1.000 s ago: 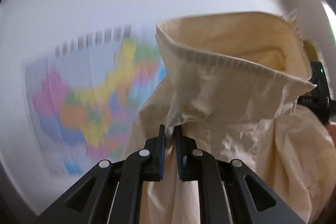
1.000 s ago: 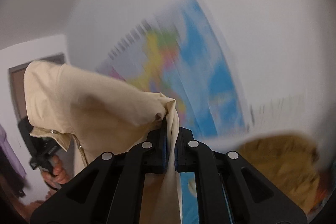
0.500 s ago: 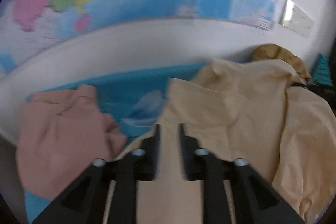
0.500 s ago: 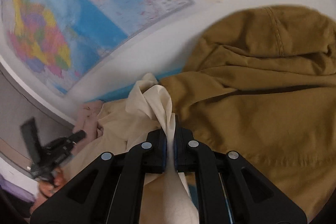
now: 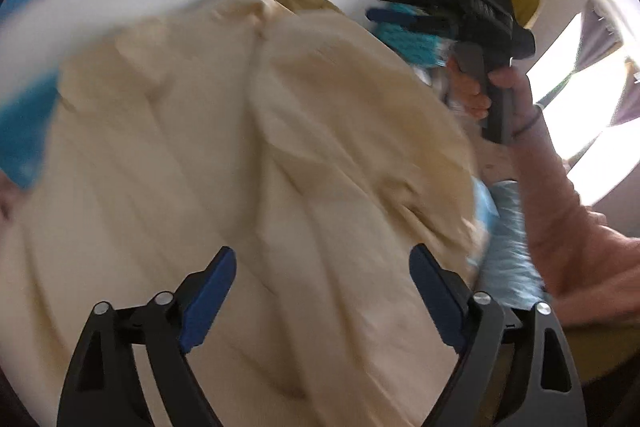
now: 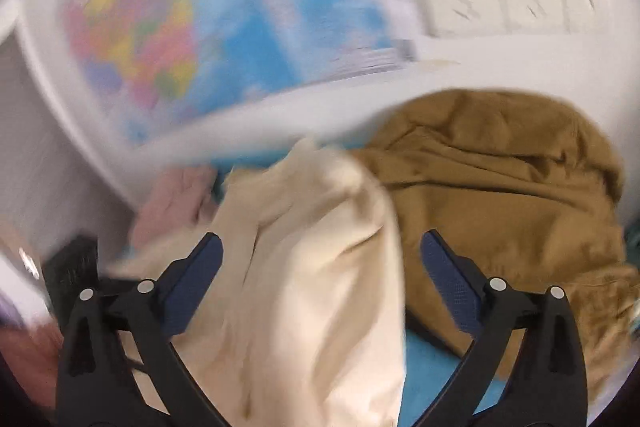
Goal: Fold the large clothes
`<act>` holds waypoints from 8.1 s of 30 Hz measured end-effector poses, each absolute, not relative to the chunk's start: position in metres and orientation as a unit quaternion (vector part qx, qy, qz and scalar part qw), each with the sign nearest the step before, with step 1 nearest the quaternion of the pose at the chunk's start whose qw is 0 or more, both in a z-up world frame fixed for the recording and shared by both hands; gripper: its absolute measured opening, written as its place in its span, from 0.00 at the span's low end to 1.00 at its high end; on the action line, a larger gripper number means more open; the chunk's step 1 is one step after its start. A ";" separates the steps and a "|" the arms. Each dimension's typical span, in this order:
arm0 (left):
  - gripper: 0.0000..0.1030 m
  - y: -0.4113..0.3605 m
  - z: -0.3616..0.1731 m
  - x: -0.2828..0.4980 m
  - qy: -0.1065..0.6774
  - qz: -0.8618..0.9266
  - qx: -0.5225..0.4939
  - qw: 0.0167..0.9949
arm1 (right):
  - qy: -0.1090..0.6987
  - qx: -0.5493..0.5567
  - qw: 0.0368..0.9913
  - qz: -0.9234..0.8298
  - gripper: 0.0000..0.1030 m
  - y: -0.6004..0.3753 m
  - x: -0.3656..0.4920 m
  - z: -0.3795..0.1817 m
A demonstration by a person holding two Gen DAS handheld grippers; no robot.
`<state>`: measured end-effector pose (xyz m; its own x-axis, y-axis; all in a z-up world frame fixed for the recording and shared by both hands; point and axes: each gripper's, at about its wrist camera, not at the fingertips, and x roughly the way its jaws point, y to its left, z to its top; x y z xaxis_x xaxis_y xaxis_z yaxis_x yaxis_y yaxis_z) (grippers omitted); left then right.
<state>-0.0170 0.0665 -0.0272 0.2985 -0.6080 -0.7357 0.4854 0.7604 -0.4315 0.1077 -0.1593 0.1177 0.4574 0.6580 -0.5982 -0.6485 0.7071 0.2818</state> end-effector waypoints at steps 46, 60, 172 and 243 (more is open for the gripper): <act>0.82 0.163 0.061 -0.002 0.405 -0.102 -0.084 0.905 | 0.243 0.089 0.913 0.315 0.06 -0.284 -0.033 0.060; 0.76 0.241 -0.061 -0.024 0.517 -0.135 -0.193 0.823 | 0.377 0.229 0.893 0.087 0.83 -0.398 0.009 -0.024; 0.88 0.073 0.019 -0.081 0.375 -0.187 -0.009 0.908 | 0.306 -0.250 0.903 0.170 0.72 -0.290 -0.079 -0.070; 0.04 0.265 0.042 -0.161 0.352 0.048 -0.118 0.928 | 0.374 0.168 0.870 0.272 0.13 -0.300 -0.006 -0.053</act>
<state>-0.1608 0.2646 0.0420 0.7482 0.0061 -0.6635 -0.1714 0.9678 -0.1844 -0.0058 -0.3004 -0.0530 0.5722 0.6002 -0.5589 -0.3484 0.7948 0.4969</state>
